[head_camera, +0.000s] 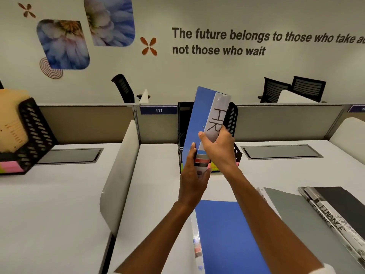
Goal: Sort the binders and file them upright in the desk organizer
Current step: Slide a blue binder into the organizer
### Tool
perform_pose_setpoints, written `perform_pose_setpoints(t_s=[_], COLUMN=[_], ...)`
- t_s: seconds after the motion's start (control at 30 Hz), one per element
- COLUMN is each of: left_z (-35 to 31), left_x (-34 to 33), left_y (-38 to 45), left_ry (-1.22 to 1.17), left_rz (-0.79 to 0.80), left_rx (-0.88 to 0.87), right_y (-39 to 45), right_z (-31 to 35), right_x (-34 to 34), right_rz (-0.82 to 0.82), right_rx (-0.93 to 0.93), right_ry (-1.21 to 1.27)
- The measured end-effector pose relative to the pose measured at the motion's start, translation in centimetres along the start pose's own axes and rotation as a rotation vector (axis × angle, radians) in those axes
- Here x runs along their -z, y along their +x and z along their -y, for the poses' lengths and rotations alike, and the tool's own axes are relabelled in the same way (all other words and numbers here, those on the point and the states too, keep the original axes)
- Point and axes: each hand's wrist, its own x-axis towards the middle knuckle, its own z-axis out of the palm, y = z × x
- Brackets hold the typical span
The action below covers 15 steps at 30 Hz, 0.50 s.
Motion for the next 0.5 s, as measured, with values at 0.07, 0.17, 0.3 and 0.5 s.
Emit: perform_pose_setpoints(t_s=[0.07,0.17,0.3,0.5], left_z=[0.9,2.9,5.9,11.8], left_x=[0.0,0.2,0.6,1.6], left_y=[1.6,3.5,5.2,6.8], left_ry=[0.020,0.024,0.095,0.406], left_rz=[0.037,0.045,-0.024,0.161], left_rx=[0.006,0.034,0.170,0.288], right_y=[1.6,3.9,7.3,11.7], right_z=[-0.3,-0.6,-1.5,-3.9], right_x=[-0.8,-1.8,-3.0,-5.6], right_rz=[-0.010,-0.025,-0.081,-0.097], right_rx=[0.007,0.013,0.016,0.020], right_ry=[-0.001,0.000,0.015,0.047])
